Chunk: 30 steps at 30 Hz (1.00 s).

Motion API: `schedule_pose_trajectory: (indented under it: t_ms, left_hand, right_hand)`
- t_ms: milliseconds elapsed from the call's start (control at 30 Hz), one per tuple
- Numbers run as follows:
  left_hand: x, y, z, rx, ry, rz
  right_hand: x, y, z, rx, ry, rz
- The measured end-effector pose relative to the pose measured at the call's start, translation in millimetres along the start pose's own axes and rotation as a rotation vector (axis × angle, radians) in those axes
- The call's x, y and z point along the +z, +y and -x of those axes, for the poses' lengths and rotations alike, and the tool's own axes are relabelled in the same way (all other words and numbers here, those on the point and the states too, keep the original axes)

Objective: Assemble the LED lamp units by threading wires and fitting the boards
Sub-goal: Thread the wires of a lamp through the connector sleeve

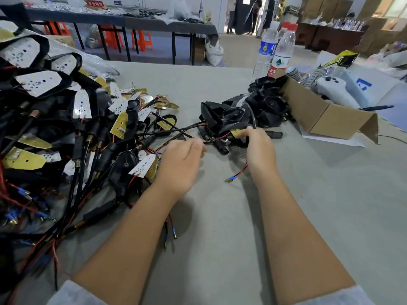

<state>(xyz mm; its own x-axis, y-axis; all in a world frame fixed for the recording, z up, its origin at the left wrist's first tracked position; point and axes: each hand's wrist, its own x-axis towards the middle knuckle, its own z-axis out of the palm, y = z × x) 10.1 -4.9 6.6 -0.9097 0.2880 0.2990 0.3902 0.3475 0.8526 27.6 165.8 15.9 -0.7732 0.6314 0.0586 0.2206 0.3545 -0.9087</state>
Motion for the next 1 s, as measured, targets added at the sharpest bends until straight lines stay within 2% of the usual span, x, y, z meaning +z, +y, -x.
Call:
schedule_pose_trajectory:
  t_ms: [100, 200, 367, 433, 533, 600, 667, 767, 867, 933, 1000]
  left_hand:
    - [2, -8, -2, 0.004, -0.075, -0.119]
    - [2, -11, -3, -0.058, -0.142, -0.200]
    - [5, -10, 0, -0.053, -0.146, -0.271]
    - [4, -10, -1, -0.040, -0.149, -0.254]
    - [3, -8, -2, -0.112, -0.192, -0.205]
    - [3, -6, -2, -0.163, -0.181, -0.119]
    - [2, -4, -3, -0.140, -0.142, -0.088]
    - [0, -4, -4, 0.000, -0.137, -0.272]
    - [0, -3, 1, 0.054, -0.144, -0.464]
    - [0, -2, 4, 0.056, -0.127, -0.474]
    - [-2, -2, 3, 0.067, -0.125, -0.396]
  right_hand:
    - [2, 2, 8, -0.063, 0.019, -0.115]
    - [-1, 0, 8, -0.107, 0.069, -0.108]
    - [-3, -2, 11, -0.083, 0.171, -0.123]
    - [-2, -7, 11, -0.047, 0.067, -0.226]
    - [6, -18, 20, 0.053, -0.279, -0.498]
    - [14, -21, 25, 0.042, -0.410, -0.486]
    - [21, -21, 28, 0.005, -0.439, -0.429]
    - [27, -21, 28, -0.047, -0.388, -0.453]
    - [27, -20, 27, -0.092, -0.236, -0.412]
    - [25, -19, 26, -0.115, -0.140, -0.399]
    - [20, -19, 26, -0.097, -0.106, -0.498]
